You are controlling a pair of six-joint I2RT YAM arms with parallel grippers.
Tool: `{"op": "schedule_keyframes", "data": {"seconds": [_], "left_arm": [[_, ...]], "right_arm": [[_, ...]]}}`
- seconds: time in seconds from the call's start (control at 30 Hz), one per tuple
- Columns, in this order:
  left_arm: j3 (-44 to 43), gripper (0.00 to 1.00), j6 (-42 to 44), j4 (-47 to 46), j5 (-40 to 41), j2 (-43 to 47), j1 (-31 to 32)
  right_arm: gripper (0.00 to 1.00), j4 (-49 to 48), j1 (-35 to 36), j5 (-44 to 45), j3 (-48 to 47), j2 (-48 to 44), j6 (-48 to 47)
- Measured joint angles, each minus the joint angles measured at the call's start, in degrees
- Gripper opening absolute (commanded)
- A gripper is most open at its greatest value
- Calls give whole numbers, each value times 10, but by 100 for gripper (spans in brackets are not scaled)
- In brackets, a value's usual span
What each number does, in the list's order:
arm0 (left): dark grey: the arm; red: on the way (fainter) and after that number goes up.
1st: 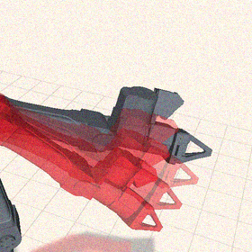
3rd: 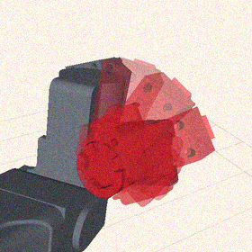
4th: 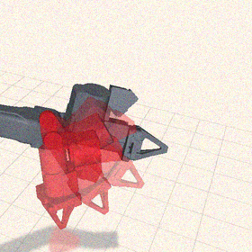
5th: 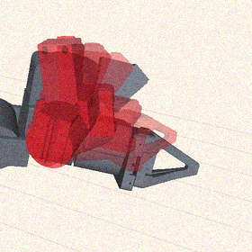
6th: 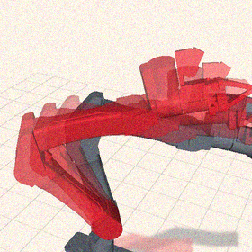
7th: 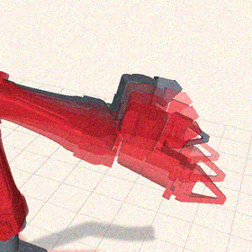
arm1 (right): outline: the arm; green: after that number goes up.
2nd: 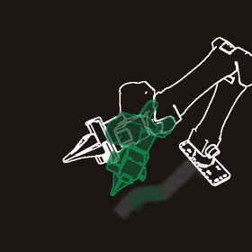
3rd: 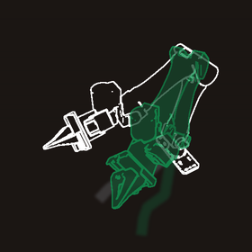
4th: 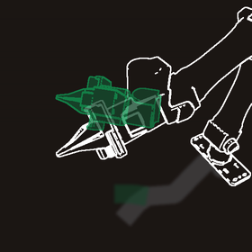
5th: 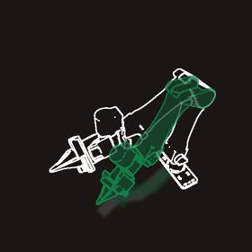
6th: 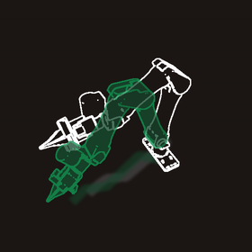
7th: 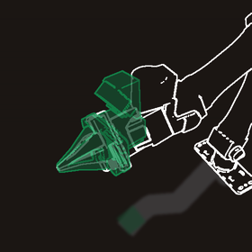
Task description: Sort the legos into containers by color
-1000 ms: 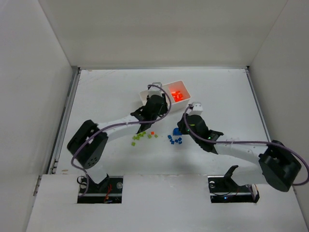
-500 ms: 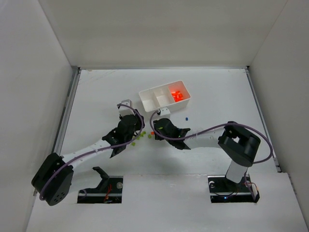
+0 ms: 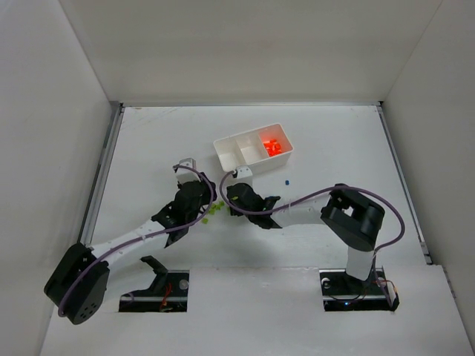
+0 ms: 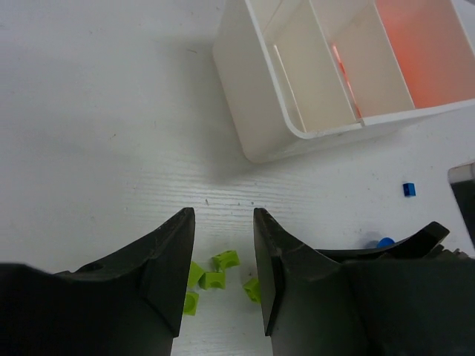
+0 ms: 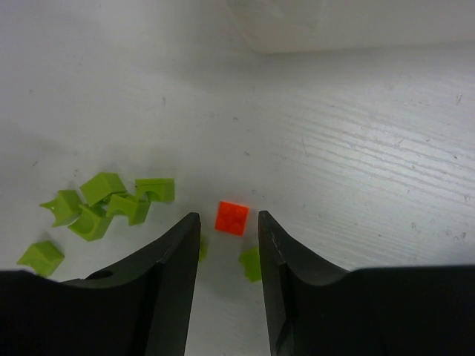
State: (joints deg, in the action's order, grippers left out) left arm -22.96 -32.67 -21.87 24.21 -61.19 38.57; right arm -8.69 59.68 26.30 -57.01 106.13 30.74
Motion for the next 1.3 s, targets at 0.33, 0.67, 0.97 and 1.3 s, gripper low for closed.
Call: {"op": "schedule_keyframes", "data": {"seconds": [0.33, 0.67, 0.97, 1.3], "left_arm": [[1, 35, -2, -2, -1, 28, -8], [1, 36, -4, -2, -2, 19, -12], [21, 39, -17, 7, 16, 50, -33], [24, 38, -26, 3, 15, 27, -30]], "right_arm": [[40, 17, 3, 34, -9, 17, 6], [33, 25, 17, 56, -11, 21, 5], [18, 23, 17, 68, -15, 25, 3], [18, 37, -21, 51, 30, -104, -11]]}}
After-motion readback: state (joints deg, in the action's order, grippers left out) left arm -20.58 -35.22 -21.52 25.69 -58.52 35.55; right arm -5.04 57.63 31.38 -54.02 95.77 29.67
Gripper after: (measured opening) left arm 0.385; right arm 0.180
